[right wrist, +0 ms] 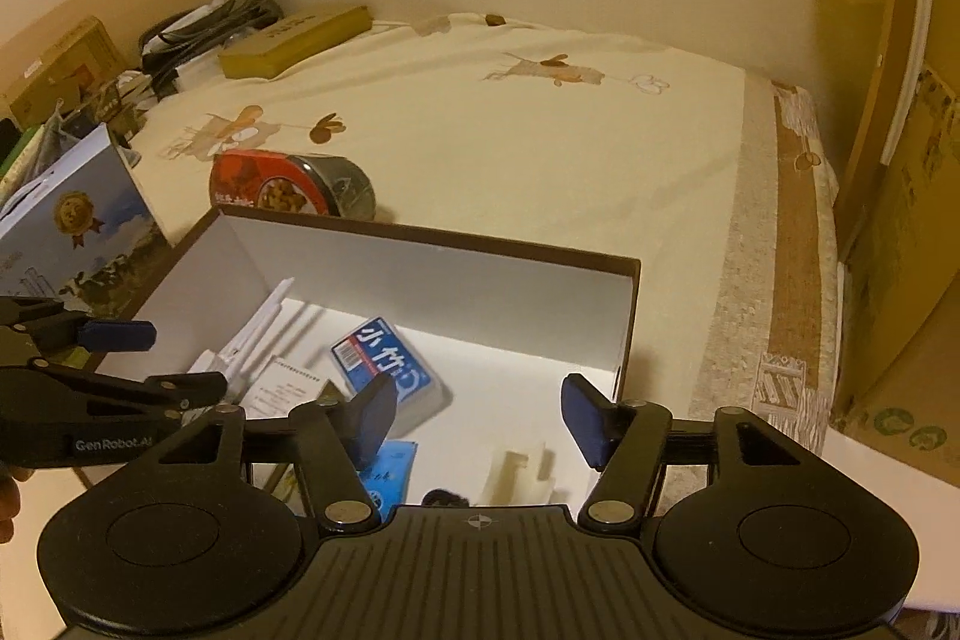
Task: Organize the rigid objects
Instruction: 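Withdraw both grippers from the brown box and move toward the knife and tube, then grasp the purple tube with the left gripper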
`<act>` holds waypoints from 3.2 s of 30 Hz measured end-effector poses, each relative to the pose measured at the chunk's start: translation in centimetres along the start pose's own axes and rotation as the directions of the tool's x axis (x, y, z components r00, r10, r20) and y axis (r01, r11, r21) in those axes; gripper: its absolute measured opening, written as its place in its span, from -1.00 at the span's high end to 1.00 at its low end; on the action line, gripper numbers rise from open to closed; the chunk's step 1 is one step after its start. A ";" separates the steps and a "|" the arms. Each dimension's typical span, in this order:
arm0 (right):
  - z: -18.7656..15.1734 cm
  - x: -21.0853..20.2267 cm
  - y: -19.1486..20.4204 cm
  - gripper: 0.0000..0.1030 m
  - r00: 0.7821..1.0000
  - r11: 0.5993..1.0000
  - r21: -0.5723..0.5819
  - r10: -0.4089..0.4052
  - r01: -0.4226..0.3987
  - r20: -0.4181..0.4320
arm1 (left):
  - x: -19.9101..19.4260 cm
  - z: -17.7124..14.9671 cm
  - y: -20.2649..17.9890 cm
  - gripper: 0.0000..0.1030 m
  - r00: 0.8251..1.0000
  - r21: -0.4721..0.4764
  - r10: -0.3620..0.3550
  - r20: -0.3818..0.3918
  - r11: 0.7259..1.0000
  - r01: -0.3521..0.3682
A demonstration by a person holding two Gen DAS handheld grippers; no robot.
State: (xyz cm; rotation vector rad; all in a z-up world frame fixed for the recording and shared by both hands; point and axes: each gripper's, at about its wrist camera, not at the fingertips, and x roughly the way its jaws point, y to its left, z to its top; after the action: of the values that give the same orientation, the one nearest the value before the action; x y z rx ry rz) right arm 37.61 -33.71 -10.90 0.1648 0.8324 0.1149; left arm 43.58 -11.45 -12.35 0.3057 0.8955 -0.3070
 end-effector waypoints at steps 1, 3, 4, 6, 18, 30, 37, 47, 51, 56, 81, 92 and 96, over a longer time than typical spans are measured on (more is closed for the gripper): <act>-0.1 -0.2 0.1 -0.14 1.000 1.000 -0.001 0.000 0.000 -0.001 | -0.3 -0.1 0.3 -0.20 1.000 -0.004 0.002 0.001 1.000 -0.002; -0.1 -0.8 0.3 -0.15 1.000 1.000 0.000 0.001 -0.001 0.002 | -1.0 -0.3 0.8 -0.20 1.000 -0.015 0.005 0.006 1.000 -0.005; -0.1 -1.1 0.4 -0.15 1.000 1.000 0.001 0.002 -0.002 0.003 | -1.3 -0.4 1.0 -0.20 1.000 -0.021 0.005 0.010 1.000 -0.005; -0.3 -1.7 0.7 -0.16 1.000 1.000 0.002 0.003 -0.003 0.003 | -2.1 -0.5 1.6 -0.20 1.000 -0.034 0.006 0.019 0.999 -0.005; -1.5 -6.4 2.8 -0.22 0.999 0.999 0.025 0.039 -0.039 0.014 | -8.3 -2.2 2.9 -0.20 0.995 -0.036 -0.009 0.095 0.999 0.013; -5.1 -9.9 5.7 -0.25 0.996 0.995 0.038 0.091 -0.091 -0.010 | -14.4 -6.1 3.6 -0.20 0.993 -0.014 -0.014 0.117 1.000 0.016; -7.8 -10.7 7.6 -0.25 0.994 0.994 0.021 0.105 -0.105 -0.037 | -17.2 -9.1 4.4 -0.20 0.992 -0.029 0.007 0.127 1.000 -0.004; -11.5 -10.7 8.9 -0.26 0.988 0.993 0.038 0.117 -0.114 -0.097 | -18.1 -15.2 5.4 -0.20 0.998 -0.114 0.040 0.058 0.993 -0.033; -12.8 -10.5 9.3 -0.26 0.985 0.992 0.060 0.122 -0.115 -0.122 | -18.2 -17.1 5.5 -0.20 0.998 -0.147 0.059 0.031 0.988 -0.053; -14.4 -10.3 10.1 -0.26 0.981 0.991 0.061 0.125 -0.117 -0.147 | -17.9 -18.8 6.0 -0.19 0.999 -0.223 0.053 0.004 0.973 -0.051; -19.0 -6.9 11.3 -0.34 0.958 0.993 0.045 0.117 -0.109 -0.262 | -12.6 -24.7 2.7 -0.18 0.994 -0.185 -0.022 -0.108 0.983 0.001; -19.9 -6.0 10.3 -0.34 0.952 0.995 0.056 0.096 -0.083 -0.290 | -9.1 -25.2 1.4 -0.18 0.987 -0.113 -0.067 -0.149 0.992 0.051; -20.1 -5.9 9.8 -0.34 0.951 0.995 0.069 0.089 -0.072 -0.296 | -7.7 -25.2 0.7 -0.18 0.985 -0.072 -0.068 -0.157 0.996 0.057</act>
State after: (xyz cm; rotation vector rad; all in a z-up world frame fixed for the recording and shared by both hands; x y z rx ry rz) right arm 18.36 -23.04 -18.01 0.2393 1.1322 0.1960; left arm 21.44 -0.09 -20.90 0.2422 1.0728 -0.3125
